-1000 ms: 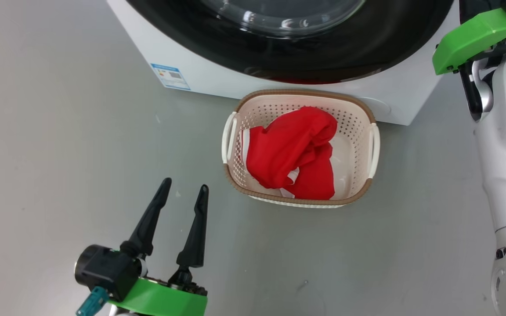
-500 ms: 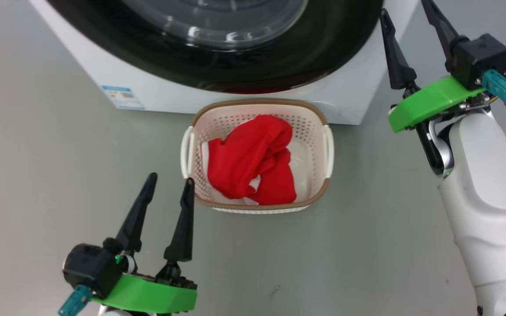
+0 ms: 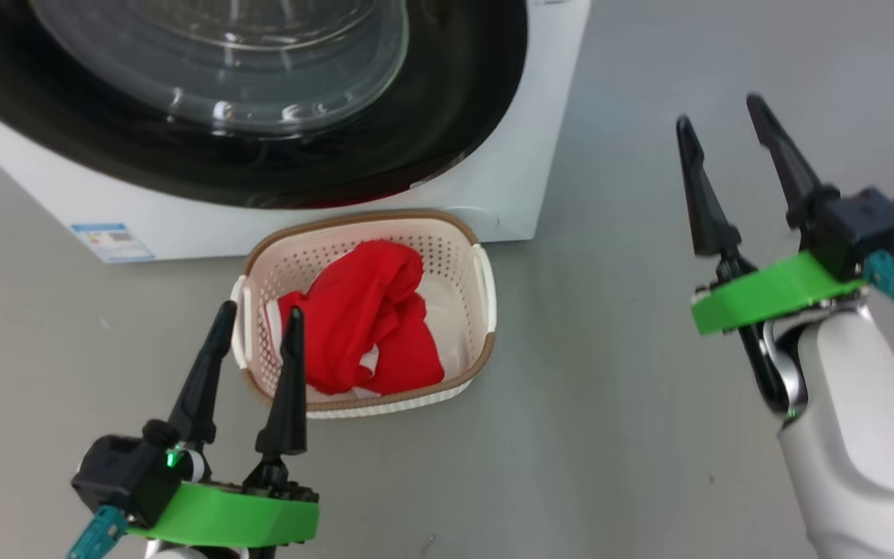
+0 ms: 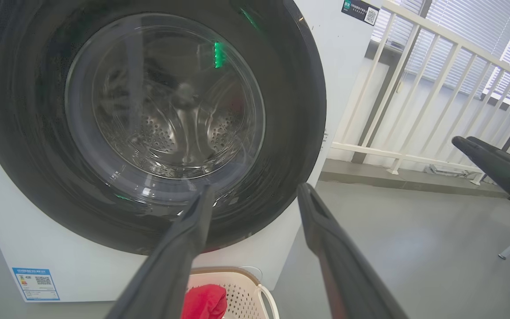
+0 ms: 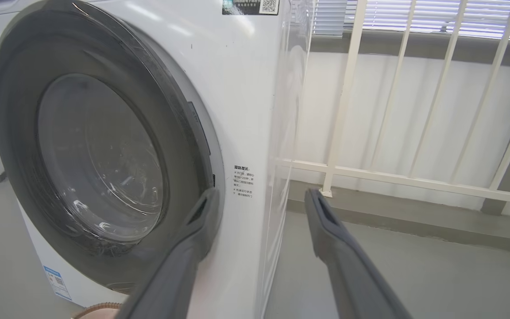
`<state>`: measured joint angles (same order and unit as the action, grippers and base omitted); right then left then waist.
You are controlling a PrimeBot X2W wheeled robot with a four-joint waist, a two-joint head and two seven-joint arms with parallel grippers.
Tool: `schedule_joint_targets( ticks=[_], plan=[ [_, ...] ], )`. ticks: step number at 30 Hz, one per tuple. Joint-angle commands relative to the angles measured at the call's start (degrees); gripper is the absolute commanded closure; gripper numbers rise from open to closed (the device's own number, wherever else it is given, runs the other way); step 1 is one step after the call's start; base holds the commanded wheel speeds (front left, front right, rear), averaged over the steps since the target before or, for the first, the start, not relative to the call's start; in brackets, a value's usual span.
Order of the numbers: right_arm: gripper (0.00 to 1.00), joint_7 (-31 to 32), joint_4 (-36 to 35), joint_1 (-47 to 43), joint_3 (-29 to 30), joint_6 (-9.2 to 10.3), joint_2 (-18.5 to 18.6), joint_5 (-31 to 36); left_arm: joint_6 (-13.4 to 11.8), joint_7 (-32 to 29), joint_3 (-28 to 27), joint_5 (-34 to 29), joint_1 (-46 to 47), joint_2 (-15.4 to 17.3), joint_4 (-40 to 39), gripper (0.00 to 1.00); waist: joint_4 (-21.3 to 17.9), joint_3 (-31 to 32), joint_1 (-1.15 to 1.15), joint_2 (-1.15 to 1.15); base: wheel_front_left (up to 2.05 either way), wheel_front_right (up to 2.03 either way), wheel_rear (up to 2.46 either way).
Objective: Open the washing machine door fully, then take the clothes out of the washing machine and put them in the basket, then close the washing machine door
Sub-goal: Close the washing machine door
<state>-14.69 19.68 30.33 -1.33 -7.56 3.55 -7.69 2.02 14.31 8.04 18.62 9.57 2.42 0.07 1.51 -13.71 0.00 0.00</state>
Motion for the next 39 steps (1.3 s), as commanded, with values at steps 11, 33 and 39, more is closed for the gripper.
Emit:
schedule_joint_targets(
  ticks=[11,33,39],
  plan=[
    [0.00,-0.3,-8.8,-12.1,-0.3,0.08,-0.7,-0.5,-0.6,0.7,-4.6,-0.9,-3.5,0.5,-1.6,0.00,-4.7,5.9,0.00,0.00,0.00,0.00,0.00],
    [0.00,-0.3,-17.5,-26.5,2.1,0.08,-0.7,-2.0,0.6,0.7,-9.2,-6.5,-10.1,0.6,-2.5,0.00,-4.2,11.3,0.00,0.00,0.00,0.00,0.00],
    [0.00,-0.3,-18.0,-27.4,2.6,0.08,-0.7,-2.0,0.5,0.7,-10.0,-6.1,-10.5,0.5,-3.1,0.00,-3.7,11.3,0.00,0.00,0.00,0.00,0.00]
  ],
)
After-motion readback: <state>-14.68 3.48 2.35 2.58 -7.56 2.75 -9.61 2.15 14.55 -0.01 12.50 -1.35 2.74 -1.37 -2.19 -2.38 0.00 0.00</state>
